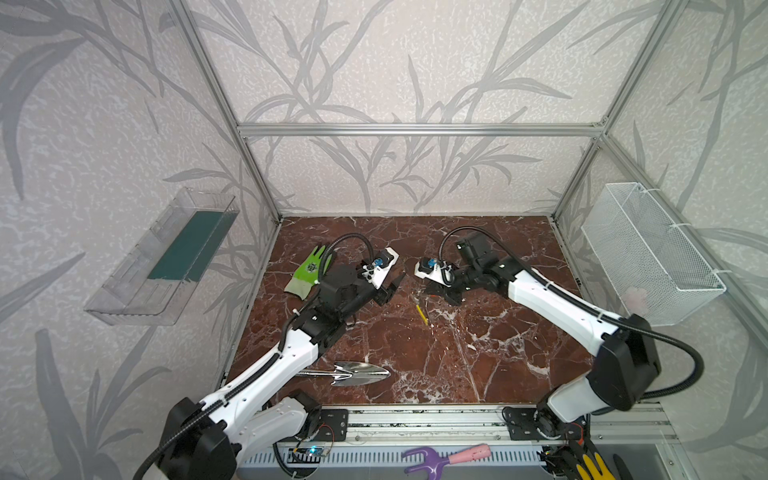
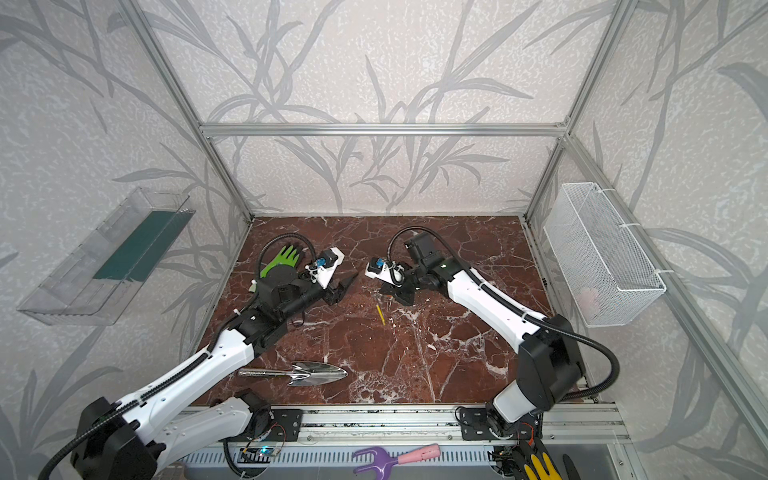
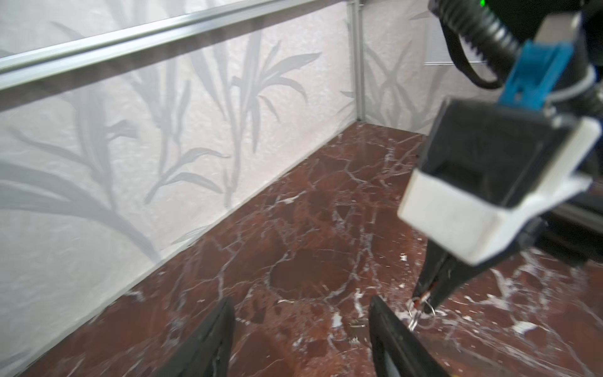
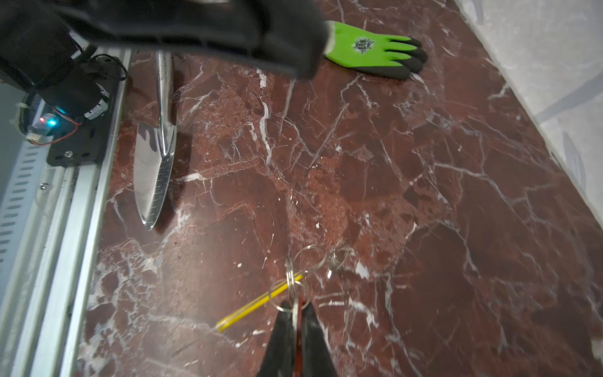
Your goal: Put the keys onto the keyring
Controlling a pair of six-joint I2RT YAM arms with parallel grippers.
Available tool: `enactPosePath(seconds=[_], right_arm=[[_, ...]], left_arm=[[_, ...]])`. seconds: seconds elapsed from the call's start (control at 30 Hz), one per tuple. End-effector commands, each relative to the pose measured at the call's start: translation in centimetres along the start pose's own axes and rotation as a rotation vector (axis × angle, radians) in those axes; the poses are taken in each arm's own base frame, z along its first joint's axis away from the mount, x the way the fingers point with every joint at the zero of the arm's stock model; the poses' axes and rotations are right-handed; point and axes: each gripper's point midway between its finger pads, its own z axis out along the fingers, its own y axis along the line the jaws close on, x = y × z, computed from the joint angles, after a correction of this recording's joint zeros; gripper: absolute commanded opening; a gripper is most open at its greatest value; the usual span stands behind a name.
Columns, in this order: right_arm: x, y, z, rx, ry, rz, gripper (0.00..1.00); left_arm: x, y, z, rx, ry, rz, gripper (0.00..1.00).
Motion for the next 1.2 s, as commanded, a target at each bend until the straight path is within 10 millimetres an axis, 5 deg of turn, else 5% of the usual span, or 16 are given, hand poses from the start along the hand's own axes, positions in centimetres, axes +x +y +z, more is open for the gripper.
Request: enactPosePath(seconds=[0.0, 0.23, 0.53, 0.9, 0.97, 1.07, 1.17], right_arm=[[-3.7, -1.4, 0.6, 0.046, -0.089, -0.130, 0.00], [3.7, -1.3, 2.8, 0.045, 0.082, -0.066, 0.00], [13.1, 0.1, 2.1, 0.067, 0.417, -0.016, 0.00], [19.7, -0.5, -0.2, 0.139, 0.582, 0.058, 0.01], [20.3, -0.2, -0.2, 0.117, 0.587, 0.079, 0.07], [20.3, -0.2, -0.5, 0.102, 0.575, 0.120, 0.41], [20.5, -0.7, -1.8, 0.138, 0.574, 0.164, 1.00]], left_arm=[[-0.5, 4.5, -1.8, -0.257, -0.020, -0.023, 0.66], [2.4, 3.9, -1.4, -0.245, 0.039, -0.039, 0.67], [3.9, 2.9, 0.7, -0.195, 0.091, -0.028, 0.70], [5.7, 3.0, 1.7, -0.210, 0.151, -0.017, 0.71], [6.1, 3.4, 1.6, -0.236, 0.159, -0.032, 0.72], [6.8, 4.5, 1.0, -0.296, 0.174, -0.081, 0.73], [7.9, 6.9, -0.8, -0.432, 0.199, -0.115, 0.76]])
